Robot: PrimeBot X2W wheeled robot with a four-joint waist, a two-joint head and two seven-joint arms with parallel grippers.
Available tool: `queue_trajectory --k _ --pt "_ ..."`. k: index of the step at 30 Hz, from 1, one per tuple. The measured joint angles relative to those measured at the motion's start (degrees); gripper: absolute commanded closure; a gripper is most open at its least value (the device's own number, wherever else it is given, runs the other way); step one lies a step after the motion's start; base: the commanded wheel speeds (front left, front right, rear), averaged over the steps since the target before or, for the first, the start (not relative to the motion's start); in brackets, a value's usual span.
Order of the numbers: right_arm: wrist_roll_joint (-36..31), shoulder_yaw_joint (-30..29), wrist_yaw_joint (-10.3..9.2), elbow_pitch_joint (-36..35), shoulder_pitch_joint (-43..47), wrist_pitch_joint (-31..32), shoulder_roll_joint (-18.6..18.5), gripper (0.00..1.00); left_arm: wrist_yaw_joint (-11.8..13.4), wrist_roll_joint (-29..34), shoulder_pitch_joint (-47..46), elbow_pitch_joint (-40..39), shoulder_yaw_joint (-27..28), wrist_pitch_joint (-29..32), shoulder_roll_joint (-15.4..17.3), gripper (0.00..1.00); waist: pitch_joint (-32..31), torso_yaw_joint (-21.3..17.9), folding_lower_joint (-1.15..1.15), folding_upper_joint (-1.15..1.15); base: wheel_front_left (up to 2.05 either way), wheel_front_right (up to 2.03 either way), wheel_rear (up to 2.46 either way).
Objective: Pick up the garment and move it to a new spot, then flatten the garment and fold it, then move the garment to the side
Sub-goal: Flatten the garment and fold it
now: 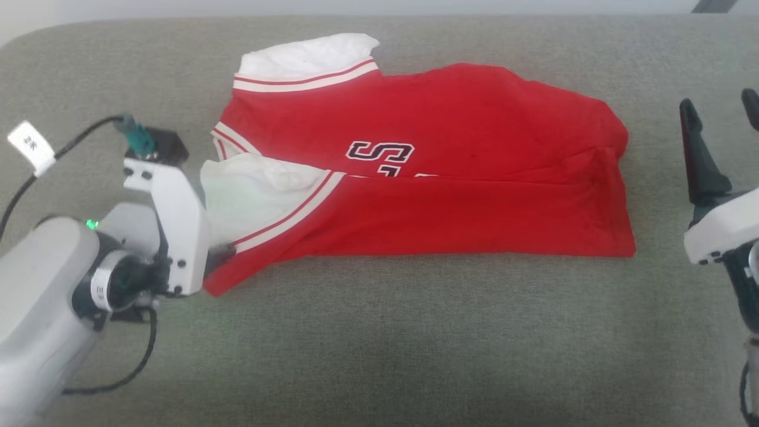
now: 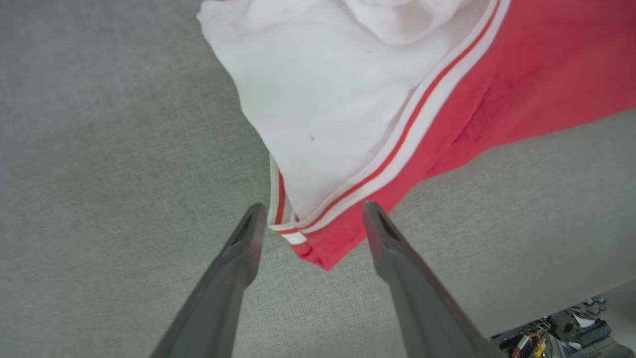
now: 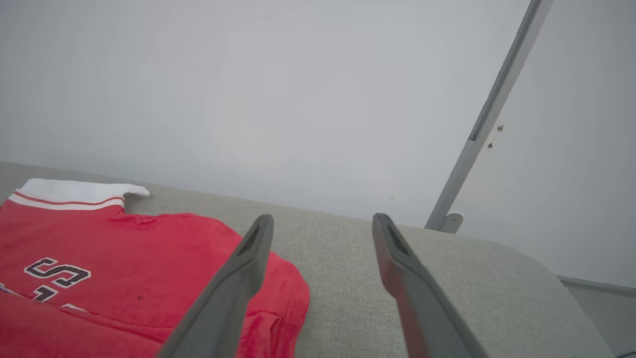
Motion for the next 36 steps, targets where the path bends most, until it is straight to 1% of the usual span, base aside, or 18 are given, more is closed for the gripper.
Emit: queue_trajectory --k 3,7,12,18,19,20,21,25,28,30,36 --pt "-1.27 -1.65 0.0 -1.71 1.6 -0.11 1.91 0.0 1.88 -0.37 1.79 -1.11 -0.02 0.83 0.9 0.0 0.39 -0.81 0.0 0.0 0.0 0.0 0.0" --pt "-1.64 -3.28 0.0 -3.42 2.97 -0.02 3.77 0.0 3.1 -1.22 3.59 -0.69 0.51 0.45 1.27 0.0 1.31 -1.65 0.0 0.0 0.0 0.0 0.0" --pt "-1.44 -4.37 0.0 -4.55 4.09 0.14 5.38 0.0 2.64 -1.59 4.64 3.94 1.46 -2.46 0.76 0.0 2.53 -2.57 0.0 0.0 0.0 0.0 0.0" --pt "-1.0 -4.53 0.0 -5.46 5.08 2.3 5.77 0.0 0.03 -2.19 4.42 10.18 2.52 -5.3 -1.04 0.0 3.25 -3.23 0.0 0.0 0.0 0.0 0.0" --pt "-0.81 -4.43 0.0 -5.56 5.34 3.01 5.58 0.0 -0.54 -2.45 4.28 11.18 2.57 -5.75 -1.42 0.05 3.25 -3.22 0.0 0.0 0.0 0.0 0.0" --pt "-0.4 -4.17 0.0 -5.67 5.77 3.85 5.43 0.0 -1.25 -2.53 4.13 12.05 2.57 -5.94 -1.67 0.84 3.23 -3.21 0.0 0.0 0.0 0.0 0.0" --pt "0.3 -4.17 0.0 -5.67 6.27 4.97 5.39 0.0 -1.89 -2.99 3.91 12.98 2.61 -6.22 -2.04 1.0 3.21 -3.14 0.0 0.0 0.0 0.0 0.0" --pt "3.2 -2.8 -0.02 -5.49 8.4 11.65 4.8 0.0 -3.94 -3.45 3.19 15.9 2.58 -7.4 -3.33 1.0 3.01 -2.55 0.0 0.0 0.0 0.0 0.0" --pt "5.13 -1.93 -0.02 -5.47 9.63 17.5 4.54 0.0 -4.86 -3.43 2.5 17.22 2.18 -7.81 -4.38 1.0 2.9 -2.01 0.0 0.0 0.0 0.0 0.0" --pt "5.92 -1.22 -0.02 -5.39 9.98 21.75 4.39 0.0 -5.25 -3.42 2.24 17.89 2.1 -8.14 -4.97 1.0 2.91 -1.65 0.0 0.0 0.0 0.0 0.0" --pt "7.71 -0.43 -0.02 -3.89 9.64 31.19 4.15 0.0 -6.11 -3.08 1.07 18.78 1.43 -8.65 -6.48 1.0 3.38 -0.28 0.0 0.0 0.0 0.0 0.0"
